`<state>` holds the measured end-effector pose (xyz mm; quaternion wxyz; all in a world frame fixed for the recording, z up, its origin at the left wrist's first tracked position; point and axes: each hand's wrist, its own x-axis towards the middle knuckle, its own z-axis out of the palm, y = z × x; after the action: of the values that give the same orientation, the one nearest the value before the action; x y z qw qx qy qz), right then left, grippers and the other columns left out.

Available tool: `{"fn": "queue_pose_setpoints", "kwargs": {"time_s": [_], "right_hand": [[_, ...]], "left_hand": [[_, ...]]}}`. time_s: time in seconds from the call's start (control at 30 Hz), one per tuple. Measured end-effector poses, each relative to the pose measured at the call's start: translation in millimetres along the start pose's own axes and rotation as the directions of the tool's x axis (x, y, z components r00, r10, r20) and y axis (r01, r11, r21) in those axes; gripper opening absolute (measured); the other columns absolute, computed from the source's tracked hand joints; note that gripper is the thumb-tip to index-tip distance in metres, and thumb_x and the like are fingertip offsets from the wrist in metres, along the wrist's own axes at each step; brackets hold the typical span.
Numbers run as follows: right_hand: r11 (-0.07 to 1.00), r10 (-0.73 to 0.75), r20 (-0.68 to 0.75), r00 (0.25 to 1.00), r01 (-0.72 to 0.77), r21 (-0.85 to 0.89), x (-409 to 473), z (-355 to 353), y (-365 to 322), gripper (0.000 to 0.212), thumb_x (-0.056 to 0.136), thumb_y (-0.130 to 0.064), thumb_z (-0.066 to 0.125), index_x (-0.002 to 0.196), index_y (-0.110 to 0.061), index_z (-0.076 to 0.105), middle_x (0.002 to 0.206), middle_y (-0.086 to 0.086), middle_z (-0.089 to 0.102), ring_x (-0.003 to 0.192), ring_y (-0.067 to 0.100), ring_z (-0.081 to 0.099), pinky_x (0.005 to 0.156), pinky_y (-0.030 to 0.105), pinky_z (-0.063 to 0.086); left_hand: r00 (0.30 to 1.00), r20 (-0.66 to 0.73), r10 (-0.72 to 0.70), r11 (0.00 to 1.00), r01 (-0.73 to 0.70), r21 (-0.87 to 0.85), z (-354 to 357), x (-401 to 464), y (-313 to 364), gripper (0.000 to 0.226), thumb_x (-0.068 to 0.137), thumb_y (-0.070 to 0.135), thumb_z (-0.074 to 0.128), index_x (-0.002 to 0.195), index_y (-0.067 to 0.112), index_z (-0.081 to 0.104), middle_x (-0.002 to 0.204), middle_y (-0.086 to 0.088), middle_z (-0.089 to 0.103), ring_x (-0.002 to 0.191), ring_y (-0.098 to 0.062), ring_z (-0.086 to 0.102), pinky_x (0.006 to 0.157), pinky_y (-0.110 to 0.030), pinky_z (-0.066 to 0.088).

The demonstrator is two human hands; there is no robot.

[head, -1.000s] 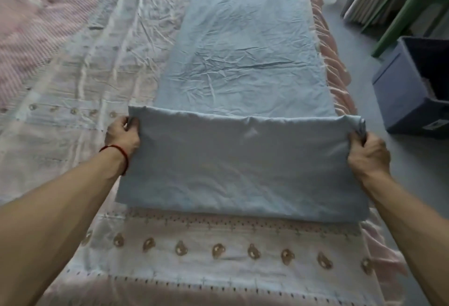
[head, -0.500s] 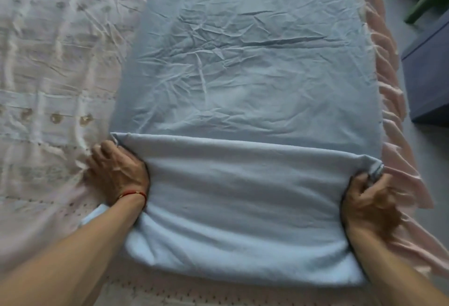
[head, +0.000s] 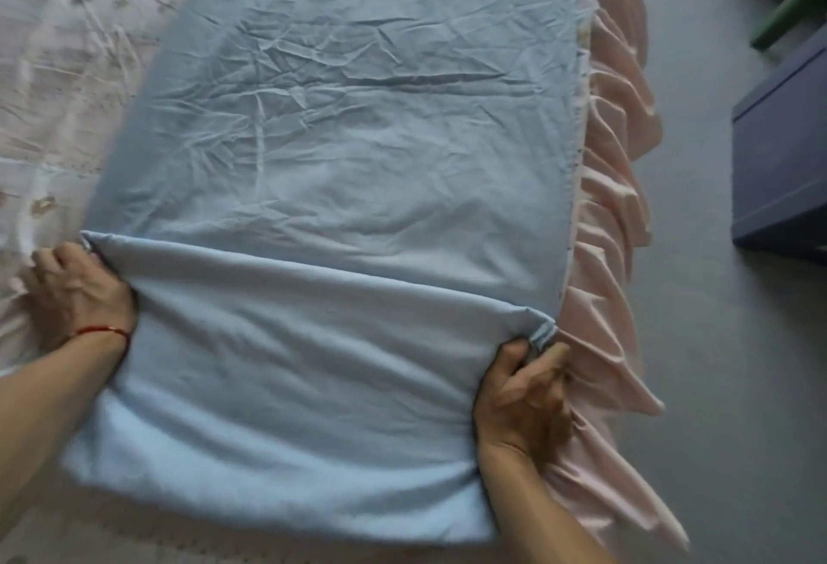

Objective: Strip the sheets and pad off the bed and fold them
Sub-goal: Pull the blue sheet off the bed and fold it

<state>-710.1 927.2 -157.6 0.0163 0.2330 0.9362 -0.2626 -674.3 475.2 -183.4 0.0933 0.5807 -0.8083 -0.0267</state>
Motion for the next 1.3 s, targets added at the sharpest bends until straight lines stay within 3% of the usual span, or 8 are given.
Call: {"fn": "queue_pose_setpoints", "kwargs": {"time_s": [0.17,0.27,0.4,0.5,0.6,0.87,1.13,1.3], "right_hand": [[0.956,-0.126,0.133,0.983,0.084,0.281,30.8,-61.0,23.3,0.029,0.099,-0.042,0.058,0.098,-0.013,0.059,0.082,0.009,0.066,0.087,0.042,0.066,0.070,0.037,0.039],[0.858,-0.444,-0.013,0.896,0.429,0.282,52.1,-93.8,20.2,0.030,0.098,-0.020,0.058,0.125,-0.010,0.057,0.114,0.009,0.062,0.110,0.035,0.058,0.096,0.043,0.045],[0.368,-0.912,0.252,0.323,0.916,0.160,54.4,-80.1,-23.3,0.055,0.092,-0.037,0.056,0.144,-0.022,0.052,0.158,0.009,0.040,0.149,0.033,0.032,0.120,0.054,0.026],[-0.068,-0.876,0.454,-0.162,0.974,0.217,77.5,-42.1,-61.3,0.064,0.094,-0.047,0.048,0.155,-0.032,0.038,0.169,0.003,0.020,0.156,0.031,0.013,0.123,0.060,0.016],[-0.317,-0.715,0.579,-0.393,0.919,0.233,117.6,-12.7,-83.0,0.068,0.101,-0.055,0.036,0.162,-0.039,0.011,0.171,-0.005,0.005,0.158,0.024,-0.001,0.125,0.057,0.009],[-0.295,-0.798,0.448,-0.404,0.909,0.294,128.3,16.1,-76.6,0.081,0.084,-0.047,0.051,0.159,-0.023,0.031,0.167,0.000,0.026,0.155,0.028,0.021,0.117,0.061,0.026],[-0.258,-0.747,0.524,-0.409,0.905,0.338,126.3,26.4,-82.9,0.081,0.079,-0.043,0.050,0.156,-0.020,0.038,0.167,0.002,0.027,0.155,0.031,0.021,0.123,0.060,0.013],[-0.235,-0.743,0.522,-0.418,0.894,0.382,130.3,24.1,-78.8,0.085,0.075,-0.045,0.052,0.156,-0.021,0.038,0.166,0.004,0.027,0.155,0.029,0.019,0.124,0.057,0.009]], "left_hand": [[0.991,-0.109,0.083,0.995,-0.087,-0.039,-78.0,-114.1,56.5,0.058,0.098,0.030,0.040,0.150,0.006,0.029,0.160,-0.022,0.023,0.145,-0.046,0.023,0.114,-0.067,0.017],[0.963,0.155,0.219,0.975,-0.214,-0.054,-72.8,-174.3,84.3,0.066,0.100,0.046,0.038,0.157,0.015,0.023,0.167,-0.011,0.009,0.152,-0.038,0.008,0.115,-0.068,0.008],[0.939,0.328,0.101,0.993,-0.116,0.028,-49.9,-202.8,108.3,0.075,0.100,0.060,0.026,0.162,0.022,0.005,0.169,-0.005,-0.006,0.154,-0.035,-0.008,0.115,-0.071,-0.003],[0.941,0.321,0.108,0.988,-0.136,0.067,-44.5,-205.1,111.5,0.080,0.093,0.065,0.010,0.161,0.026,0.001,0.169,-0.003,-0.007,0.154,-0.035,-0.007,0.115,-0.072,-0.004],[0.952,0.276,0.129,0.982,-0.161,0.096,-44.8,-212.1,110.6,0.084,0.087,0.064,0.001,0.160,0.024,0.001,0.169,-0.005,-0.004,0.155,-0.035,-0.003,0.115,-0.072,0.001],[0.958,0.240,0.155,0.974,-0.188,0.123,-43.0,-215.1,112.9,0.078,0.096,0.058,0.025,0.161,0.021,0.006,0.169,-0.009,-0.003,0.154,-0.037,-0.003,0.114,-0.071,0.006],[0.959,0.264,0.102,0.975,-0.149,0.164,-56.8,-210.4,115.3,0.075,0.097,0.058,0.024,0.162,0.024,0.008,0.169,-0.005,0.003,0.155,-0.032,0.001,0.114,-0.071,0.006],[0.962,0.214,-0.170,0.965,0.118,0.234,-80.2,-214.2,47.2,0.067,0.099,0.055,0.020,0.161,0.030,0.011,0.169,-0.006,0.007,0.155,-0.034,0.006,0.119,-0.067,0.005]]}}
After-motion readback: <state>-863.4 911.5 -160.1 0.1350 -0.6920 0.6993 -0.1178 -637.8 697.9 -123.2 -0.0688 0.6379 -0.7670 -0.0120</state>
